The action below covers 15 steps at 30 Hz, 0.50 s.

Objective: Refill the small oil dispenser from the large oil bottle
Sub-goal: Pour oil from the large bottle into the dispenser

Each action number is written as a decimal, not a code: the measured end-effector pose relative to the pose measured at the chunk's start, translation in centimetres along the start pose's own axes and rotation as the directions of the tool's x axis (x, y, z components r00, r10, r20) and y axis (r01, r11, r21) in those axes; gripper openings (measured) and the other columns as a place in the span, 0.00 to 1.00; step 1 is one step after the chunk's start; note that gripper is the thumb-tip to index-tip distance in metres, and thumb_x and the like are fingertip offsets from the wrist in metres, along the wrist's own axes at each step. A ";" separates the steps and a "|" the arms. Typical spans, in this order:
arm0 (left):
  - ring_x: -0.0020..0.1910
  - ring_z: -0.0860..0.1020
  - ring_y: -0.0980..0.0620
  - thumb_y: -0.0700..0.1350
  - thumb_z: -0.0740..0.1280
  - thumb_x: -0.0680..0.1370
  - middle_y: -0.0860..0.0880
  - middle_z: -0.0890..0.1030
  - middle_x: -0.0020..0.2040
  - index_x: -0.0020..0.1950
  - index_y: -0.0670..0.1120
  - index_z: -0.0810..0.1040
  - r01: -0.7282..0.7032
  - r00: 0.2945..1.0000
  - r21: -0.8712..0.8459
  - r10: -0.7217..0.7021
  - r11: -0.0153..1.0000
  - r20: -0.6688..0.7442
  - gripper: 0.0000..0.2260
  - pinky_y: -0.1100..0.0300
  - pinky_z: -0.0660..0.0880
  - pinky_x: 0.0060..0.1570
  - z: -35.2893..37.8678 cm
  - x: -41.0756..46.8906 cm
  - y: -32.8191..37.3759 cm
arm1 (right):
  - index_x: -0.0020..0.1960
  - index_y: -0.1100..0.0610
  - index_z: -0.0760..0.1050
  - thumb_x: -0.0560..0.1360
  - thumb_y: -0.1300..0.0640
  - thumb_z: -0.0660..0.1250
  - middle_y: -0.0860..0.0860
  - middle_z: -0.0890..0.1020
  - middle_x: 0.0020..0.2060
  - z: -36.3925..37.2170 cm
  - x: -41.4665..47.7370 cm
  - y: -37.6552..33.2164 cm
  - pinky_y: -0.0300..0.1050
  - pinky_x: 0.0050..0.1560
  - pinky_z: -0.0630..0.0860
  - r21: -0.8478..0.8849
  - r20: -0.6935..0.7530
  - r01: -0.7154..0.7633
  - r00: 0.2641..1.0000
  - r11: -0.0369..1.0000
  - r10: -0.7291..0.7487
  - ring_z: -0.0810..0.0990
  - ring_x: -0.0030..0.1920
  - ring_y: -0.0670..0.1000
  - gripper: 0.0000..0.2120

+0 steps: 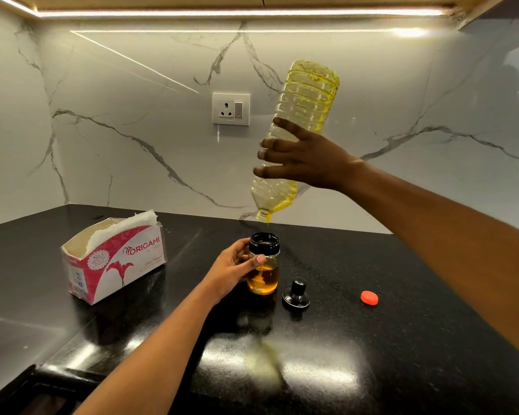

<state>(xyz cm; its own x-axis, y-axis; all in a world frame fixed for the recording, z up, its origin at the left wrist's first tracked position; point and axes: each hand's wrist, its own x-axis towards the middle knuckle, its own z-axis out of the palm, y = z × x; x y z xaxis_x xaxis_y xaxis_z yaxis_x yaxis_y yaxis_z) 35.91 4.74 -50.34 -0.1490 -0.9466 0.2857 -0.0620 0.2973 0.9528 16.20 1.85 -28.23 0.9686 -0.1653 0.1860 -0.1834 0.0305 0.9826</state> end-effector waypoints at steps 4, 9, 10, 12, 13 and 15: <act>0.56 0.81 0.50 0.51 0.72 0.70 0.44 0.82 0.56 0.69 0.47 0.69 0.003 1.000 -0.006 -0.003 1.000 0.002 0.30 0.52 0.77 0.56 0.2 0.0 0.0 | 0.67 0.51 0.68 0.73 0.66 0.53 0.55 0.78 0.59 -0.1 0.1 0.1 0.64 0.69 0.57 0.015 0.017 -0.030 0.999 0.999 0.030 0.74 0.64 0.57 0.24; 0.56 0.81 0.49 0.50 0.72 0.70 0.42 0.82 0.56 0.69 0.47 0.70 -0.004 1.000 -0.019 0.004 1.000 0.002 0.28 0.55 0.78 0.53 0.2 0.0 0.2 | 0.67 0.50 0.65 0.69 0.65 0.60 0.53 0.79 0.59 0.1 0.2 -1.9 0.61 0.69 0.61 -0.021 0.040 0.039 0.998 0.999 -0.038 0.75 0.63 0.56 0.28; 0.55 0.81 0.49 0.50 0.72 0.70 0.42 0.81 0.56 0.68 0.47 0.70 -0.006 1.000 -0.018 0.006 1.000 0.003 0.28 0.55 0.78 0.53 0.2 0.0 0.2 | 0.67 0.50 0.64 0.68 0.65 0.63 0.52 0.78 0.59 0.1 0.2 -2.0 0.61 0.69 0.61 -0.019 0.045 0.042 0.998 0.999 -0.041 0.75 0.64 0.55 0.29; 0.55 0.81 0.50 0.51 0.72 0.69 0.43 0.82 0.55 0.69 0.47 0.70 -0.005 1.000 -0.016 0.005 1.000 0.001 0.29 0.54 0.78 0.54 0.2 0.0 0.1 | 0.67 0.50 0.62 0.66 0.63 0.68 0.52 0.78 0.59 0.2 0.2 -1.9 0.60 0.69 0.61 -0.022 0.049 0.034 0.998 0.999 -0.033 0.74 0.64 0.55 0.32; 0.55 0.81 0.50 0.51 0.72 0.69 0.45 0.82 0.54 0.69 0.47 0.70 -0.005 1.000 -0.013 0.005 1.000 0.000 0.29 0.53 0.78 0.56 0.2 0.0 0.1 | 0.67 0.50 0.62 0.66 0.63 0.70 0.52 0.78 0.59 0.2 0.1 -1.8 0.60 0.69 0.61 -0.025 0.050 0.028 0.998 0.999 -0.027 0.75 0.64 0.55 0.33; 0.55 0.81 0.50 0.51 0.72 0.69 0.46 0.83 0.54 0.69 0.46 0.70 -0.008 1.000 -0.006 0.008 1.000 -0.001 0.30 0.51 0.77 0.57 0.2 0.0 0.1 | 0.67 0.50 0.61 0.65 0.62 0.72 0.52 0.78 0.59 0.3 0.0 -1.7 0.60 0.69 0.61 -0.025 0.051 0.019 0.999 1.000 -0.017 0.74 0.64 0.55 0.35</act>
<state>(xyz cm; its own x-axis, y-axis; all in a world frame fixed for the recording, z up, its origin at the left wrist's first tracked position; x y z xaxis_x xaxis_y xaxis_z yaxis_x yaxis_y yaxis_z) 35.74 4.75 -50.27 -0.1485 -0.9444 0.2933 -0.0551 0.3040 0.9511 16.50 1.51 -29.89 0.9617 -0.2160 0.1687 -0.1612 0.0521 0.9855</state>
